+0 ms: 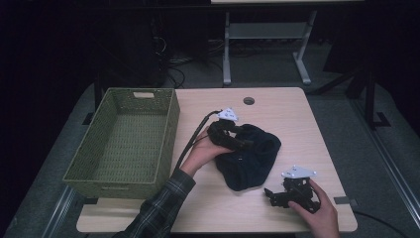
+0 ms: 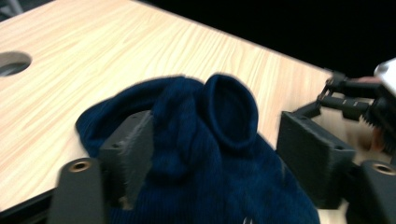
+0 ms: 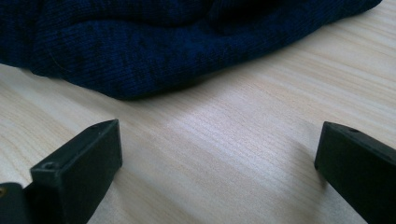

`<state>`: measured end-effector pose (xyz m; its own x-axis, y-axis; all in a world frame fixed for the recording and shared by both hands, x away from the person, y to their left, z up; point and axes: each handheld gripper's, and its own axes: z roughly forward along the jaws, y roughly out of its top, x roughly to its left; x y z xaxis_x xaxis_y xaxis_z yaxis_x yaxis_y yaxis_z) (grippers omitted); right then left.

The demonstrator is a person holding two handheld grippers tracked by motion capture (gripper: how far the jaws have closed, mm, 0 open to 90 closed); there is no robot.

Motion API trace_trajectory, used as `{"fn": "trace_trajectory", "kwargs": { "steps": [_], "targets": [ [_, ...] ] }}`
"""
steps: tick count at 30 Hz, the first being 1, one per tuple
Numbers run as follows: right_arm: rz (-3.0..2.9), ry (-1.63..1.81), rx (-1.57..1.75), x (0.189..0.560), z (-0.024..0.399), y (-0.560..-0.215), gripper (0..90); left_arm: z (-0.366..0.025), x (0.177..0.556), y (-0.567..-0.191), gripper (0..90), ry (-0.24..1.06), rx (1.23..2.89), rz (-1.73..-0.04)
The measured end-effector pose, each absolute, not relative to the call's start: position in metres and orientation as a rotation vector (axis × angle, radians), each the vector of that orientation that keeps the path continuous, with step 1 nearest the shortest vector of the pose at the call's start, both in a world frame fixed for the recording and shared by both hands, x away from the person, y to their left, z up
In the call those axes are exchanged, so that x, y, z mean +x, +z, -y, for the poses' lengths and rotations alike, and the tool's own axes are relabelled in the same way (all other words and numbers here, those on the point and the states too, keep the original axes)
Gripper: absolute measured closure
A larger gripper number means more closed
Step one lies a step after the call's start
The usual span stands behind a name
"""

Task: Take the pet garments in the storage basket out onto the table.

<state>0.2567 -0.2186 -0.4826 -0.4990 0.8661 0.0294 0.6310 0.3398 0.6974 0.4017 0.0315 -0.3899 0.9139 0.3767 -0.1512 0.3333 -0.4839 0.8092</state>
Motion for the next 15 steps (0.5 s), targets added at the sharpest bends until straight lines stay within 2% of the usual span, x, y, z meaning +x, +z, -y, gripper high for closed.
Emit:
{"fn": "trace_trajectory", "kwargs": {
  "steps": [5,15],
  "targets": [
    [-2.263,0.942,1.323,0.257,0.219,-0.483,0.5,-0.040,0.392,-0.390,17.5,0.096,2.136,-0.525],
    [-2.263,0.941,1.321,0.257,0.219,-0.483,0.5,-0.063,0.374,-0.392,15.3,0.162,2.147,-0.553]
  ]
}}
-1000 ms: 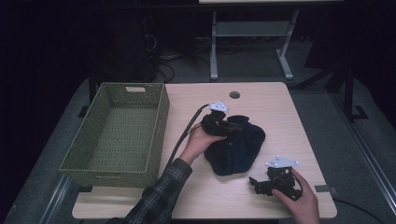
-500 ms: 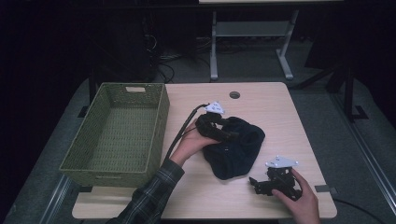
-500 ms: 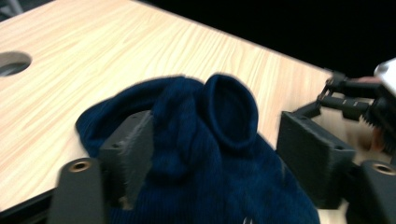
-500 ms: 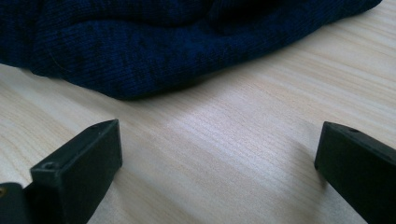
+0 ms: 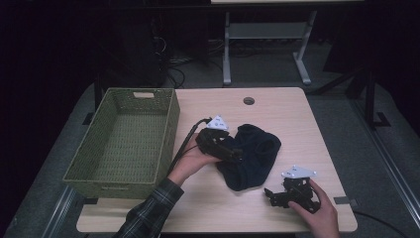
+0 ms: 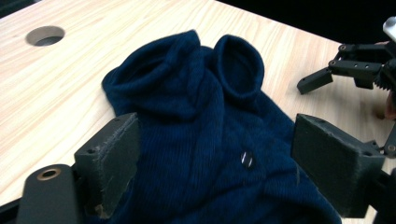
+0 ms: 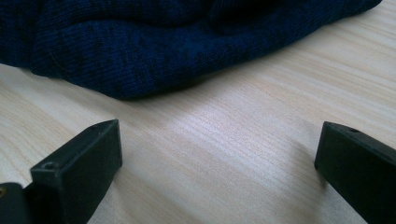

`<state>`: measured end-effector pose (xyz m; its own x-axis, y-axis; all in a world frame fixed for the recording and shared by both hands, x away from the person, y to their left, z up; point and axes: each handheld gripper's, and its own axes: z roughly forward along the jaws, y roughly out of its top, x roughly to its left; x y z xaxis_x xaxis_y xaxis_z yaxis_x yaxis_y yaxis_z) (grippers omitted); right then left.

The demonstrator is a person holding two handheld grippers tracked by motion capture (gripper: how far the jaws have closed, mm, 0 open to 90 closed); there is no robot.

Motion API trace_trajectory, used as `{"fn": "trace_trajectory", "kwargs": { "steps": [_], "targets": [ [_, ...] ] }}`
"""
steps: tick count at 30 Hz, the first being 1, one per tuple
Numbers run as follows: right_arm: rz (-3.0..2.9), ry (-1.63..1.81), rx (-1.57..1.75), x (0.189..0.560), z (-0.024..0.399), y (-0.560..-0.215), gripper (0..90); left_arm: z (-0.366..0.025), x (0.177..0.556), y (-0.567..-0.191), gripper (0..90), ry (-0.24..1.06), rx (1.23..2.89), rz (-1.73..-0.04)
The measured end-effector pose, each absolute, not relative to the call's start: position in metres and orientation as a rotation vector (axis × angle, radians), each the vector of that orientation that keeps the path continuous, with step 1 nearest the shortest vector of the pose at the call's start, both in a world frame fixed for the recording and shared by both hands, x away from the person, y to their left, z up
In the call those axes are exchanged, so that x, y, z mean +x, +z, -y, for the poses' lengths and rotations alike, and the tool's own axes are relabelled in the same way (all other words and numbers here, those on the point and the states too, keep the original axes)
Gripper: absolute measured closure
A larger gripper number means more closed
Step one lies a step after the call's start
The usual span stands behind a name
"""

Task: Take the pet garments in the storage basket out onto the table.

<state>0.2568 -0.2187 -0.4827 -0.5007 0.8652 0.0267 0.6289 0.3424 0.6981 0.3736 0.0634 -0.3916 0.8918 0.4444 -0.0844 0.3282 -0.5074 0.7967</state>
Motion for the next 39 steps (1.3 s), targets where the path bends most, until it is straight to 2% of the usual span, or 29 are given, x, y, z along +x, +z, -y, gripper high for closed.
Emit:
{"fn": "trace_trajectory", "kwargs": {
  "steps": [21,39],
  "targets": [
    [-2.265,0.943,1.323,0.256,0.219,-0.483,0.4,-0.109,0.326,-0.423,15.0,0.239,2.178,-0.663],
    [-2.265,0.942,1.320,0.256,0.219,-0.483,0.4,-0.113,0.309,-0.459,14.3,0.286,2.308,-0.733]
  ]
}}
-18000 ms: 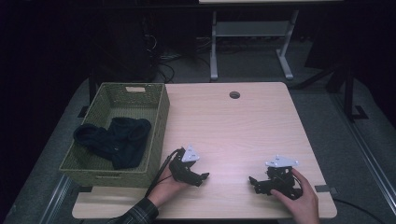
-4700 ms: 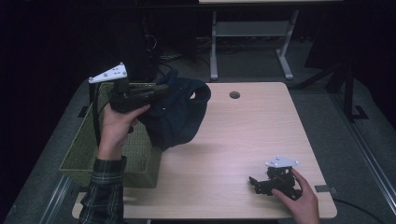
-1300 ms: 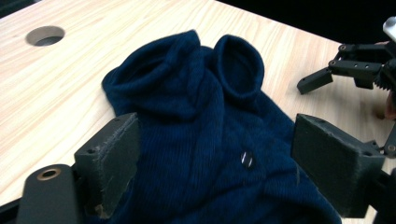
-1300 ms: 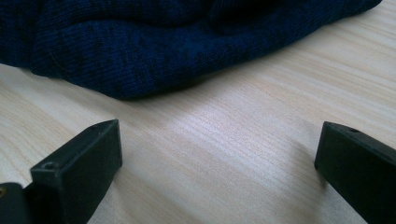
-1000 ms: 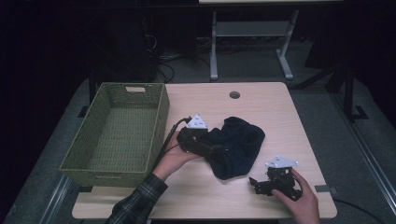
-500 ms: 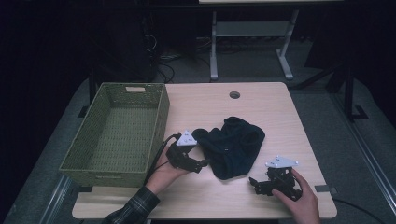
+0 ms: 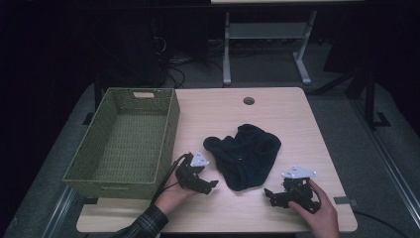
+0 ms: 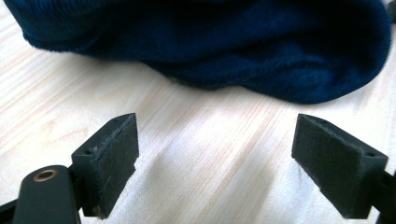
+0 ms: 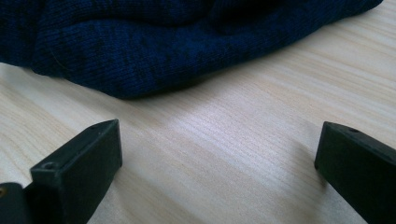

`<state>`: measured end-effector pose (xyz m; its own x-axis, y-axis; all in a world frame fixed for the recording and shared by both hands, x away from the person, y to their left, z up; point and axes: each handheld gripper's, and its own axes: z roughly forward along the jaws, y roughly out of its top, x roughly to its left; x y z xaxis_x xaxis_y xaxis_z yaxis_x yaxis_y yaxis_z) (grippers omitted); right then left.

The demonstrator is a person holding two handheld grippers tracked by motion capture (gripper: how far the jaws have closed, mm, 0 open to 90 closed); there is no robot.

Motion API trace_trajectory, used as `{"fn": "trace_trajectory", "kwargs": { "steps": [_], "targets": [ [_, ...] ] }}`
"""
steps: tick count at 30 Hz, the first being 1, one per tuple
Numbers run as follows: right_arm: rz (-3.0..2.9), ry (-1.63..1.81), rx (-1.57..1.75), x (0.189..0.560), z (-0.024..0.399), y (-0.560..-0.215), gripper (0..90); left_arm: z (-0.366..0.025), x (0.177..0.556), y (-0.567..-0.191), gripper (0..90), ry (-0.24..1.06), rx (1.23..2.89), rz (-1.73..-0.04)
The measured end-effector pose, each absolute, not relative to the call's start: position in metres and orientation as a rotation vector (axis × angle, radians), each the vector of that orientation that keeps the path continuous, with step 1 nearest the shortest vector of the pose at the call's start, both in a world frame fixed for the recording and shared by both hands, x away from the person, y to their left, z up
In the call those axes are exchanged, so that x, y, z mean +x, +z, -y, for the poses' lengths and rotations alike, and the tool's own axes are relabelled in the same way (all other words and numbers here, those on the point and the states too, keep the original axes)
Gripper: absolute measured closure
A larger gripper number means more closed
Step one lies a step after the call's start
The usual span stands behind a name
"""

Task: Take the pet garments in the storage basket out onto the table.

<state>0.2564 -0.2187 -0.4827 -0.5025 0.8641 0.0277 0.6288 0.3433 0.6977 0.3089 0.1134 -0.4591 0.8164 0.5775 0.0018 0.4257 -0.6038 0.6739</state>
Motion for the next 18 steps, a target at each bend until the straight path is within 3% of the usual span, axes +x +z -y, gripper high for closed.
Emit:
{"fn": "trace_trajectory", "kwargs": {
  "steps": [7,18],
  "targets": [
    [-2.266,0.942,1.321,0.256,0.219,-0.483,0.4,-0.110,0.309,-0.470,14.0,0.288,2.346,-0.723],
    [-2.267,0.943,1.320,0.256,0.219,-0.483,0.5,-0.114,0.304,-0.478,12.9,0.301,2.249,-0.717]
  ]
}}
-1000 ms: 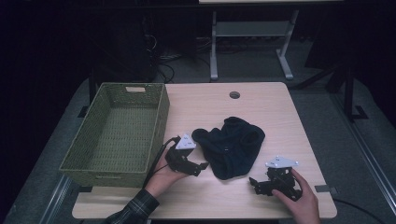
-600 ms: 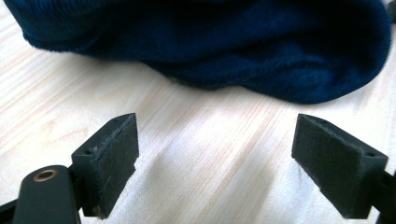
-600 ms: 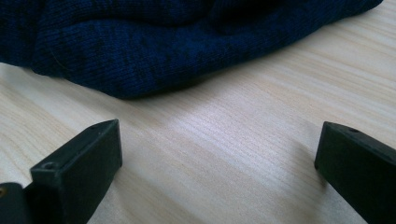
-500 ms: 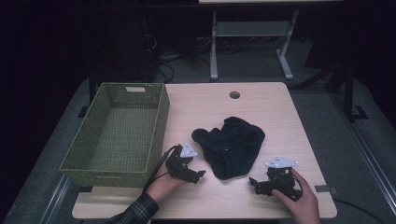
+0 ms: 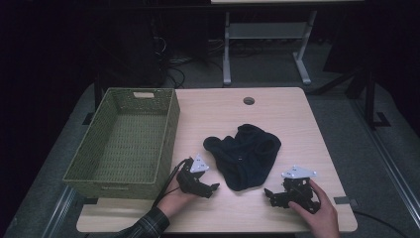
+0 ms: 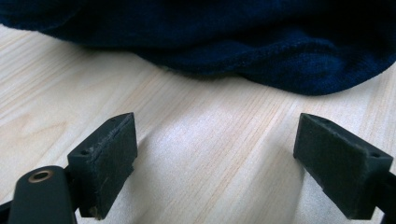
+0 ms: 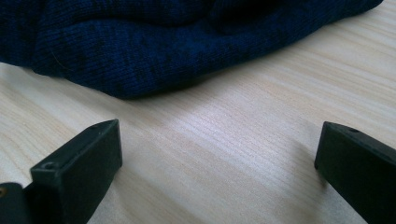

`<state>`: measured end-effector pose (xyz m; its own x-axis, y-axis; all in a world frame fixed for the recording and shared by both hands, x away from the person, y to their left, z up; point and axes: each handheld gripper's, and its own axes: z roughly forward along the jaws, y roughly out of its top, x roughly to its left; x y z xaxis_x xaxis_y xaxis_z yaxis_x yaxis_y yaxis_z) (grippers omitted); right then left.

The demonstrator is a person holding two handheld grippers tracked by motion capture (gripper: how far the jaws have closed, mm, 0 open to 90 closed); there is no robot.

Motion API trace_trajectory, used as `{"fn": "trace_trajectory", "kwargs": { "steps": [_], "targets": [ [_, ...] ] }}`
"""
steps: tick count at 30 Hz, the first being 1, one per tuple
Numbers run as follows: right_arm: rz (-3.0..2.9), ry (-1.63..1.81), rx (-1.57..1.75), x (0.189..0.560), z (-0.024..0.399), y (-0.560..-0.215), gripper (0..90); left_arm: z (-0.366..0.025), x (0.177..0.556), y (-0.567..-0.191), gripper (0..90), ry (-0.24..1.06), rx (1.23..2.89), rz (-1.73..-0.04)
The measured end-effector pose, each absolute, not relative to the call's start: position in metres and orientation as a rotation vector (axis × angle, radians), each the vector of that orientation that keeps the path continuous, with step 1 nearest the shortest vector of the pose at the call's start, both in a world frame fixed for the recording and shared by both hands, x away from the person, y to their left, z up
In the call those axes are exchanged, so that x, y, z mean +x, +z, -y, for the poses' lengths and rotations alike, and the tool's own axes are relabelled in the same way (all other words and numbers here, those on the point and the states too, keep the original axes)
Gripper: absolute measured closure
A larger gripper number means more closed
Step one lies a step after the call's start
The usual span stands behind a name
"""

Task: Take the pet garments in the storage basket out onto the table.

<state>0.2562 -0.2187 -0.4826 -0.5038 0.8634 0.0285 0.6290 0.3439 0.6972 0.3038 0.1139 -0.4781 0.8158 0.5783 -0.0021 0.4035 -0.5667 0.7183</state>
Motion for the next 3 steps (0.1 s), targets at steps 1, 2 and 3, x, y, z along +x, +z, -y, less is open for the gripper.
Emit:
{"fn": "trace_trajectory", "kwargs": {
  "steps": [1,2,3],
  "targets": [
    [-2.267,0.943,1.318,0.2561,0.2187,-0.4827,0.5,-0.1139,0.3038,-0.4781,13.0,0.301,2.249,-0.717],
    [-2.267,0.942,1.318,0.2561,0.2187,-0.4827,0.5,-0.1139,0.3038,-0.4781,13.0,0.301,2.249,-0.717],
    [-2.268,0.943,1.318,0.2561,0.2188,-0.4827,0.4,-0.1138,0.3038,-0.4781,13.0,0.301,2.248,-0.718]
  ]
}}
